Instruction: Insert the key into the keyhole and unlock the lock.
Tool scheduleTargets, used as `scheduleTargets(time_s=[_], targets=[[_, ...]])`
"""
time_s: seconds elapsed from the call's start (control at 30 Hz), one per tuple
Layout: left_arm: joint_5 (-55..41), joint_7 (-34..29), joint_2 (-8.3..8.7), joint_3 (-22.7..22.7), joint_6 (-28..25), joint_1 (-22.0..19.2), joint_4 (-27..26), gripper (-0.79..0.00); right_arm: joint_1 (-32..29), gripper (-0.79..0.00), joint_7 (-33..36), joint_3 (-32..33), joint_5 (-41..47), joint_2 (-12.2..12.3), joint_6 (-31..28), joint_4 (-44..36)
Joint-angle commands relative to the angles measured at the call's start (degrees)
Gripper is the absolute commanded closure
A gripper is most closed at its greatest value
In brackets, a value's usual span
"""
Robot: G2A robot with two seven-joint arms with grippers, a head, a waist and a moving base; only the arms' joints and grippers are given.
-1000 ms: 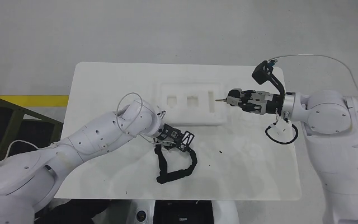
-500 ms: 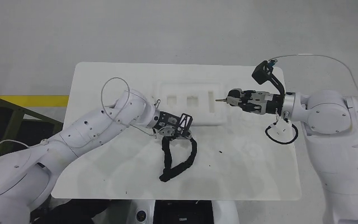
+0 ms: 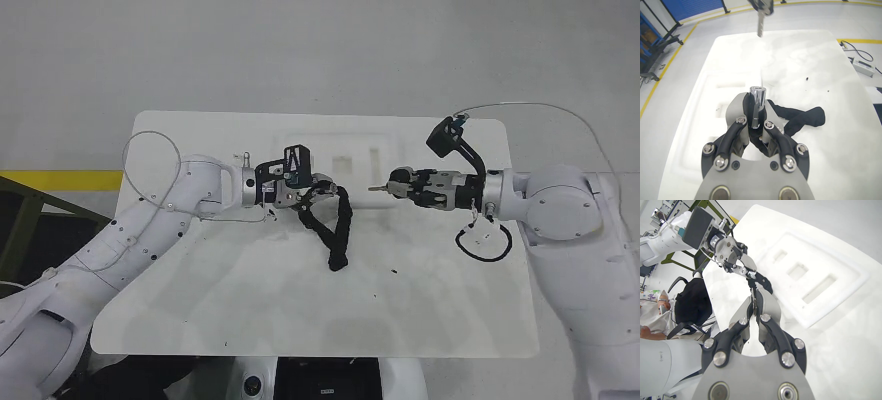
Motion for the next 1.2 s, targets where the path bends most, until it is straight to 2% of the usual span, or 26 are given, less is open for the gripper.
scheduleTargets(time_s=[0.0, 0.3, 0.7, 1.0, 1.17], targets=[[0.4, -0.1, 0.42, -1.4, 2.3, 1.4, -1.2, 0.0, 1.4, 0.0, -0.2, -2.2, 0.7, -0.3, 0.8, 1.0], [9.9, 4.4, 1.89, -5.5, 7.4, 6.9, -5.1, 0.0, 7.0, 0.0, -0.6, -10.0, 0.1, -1.5, 3.7, 3.1], [20.3, 15.0, 2.79, -8.4, 9.7, 13.1, -5.4, 0.0, 9.3, 0.0, 1.6, -13.2, -2.2, -1.6, 6.9, -0.2], [22.8, 16.5, 2.94, -10.8, 11.5, 16.1, -5.5, 0.0, 11.8, 0.0, 0.9, -17.7, -3.1, -2.5, 9.0, 0.9], [23.2, 16.8, 2.78, -11.3, 11.7, 16.6, -5.6, 0.0, 12.1, 0.0, 0.5, -18.2, -3.6, -2.6, 9.9, 0.9]])
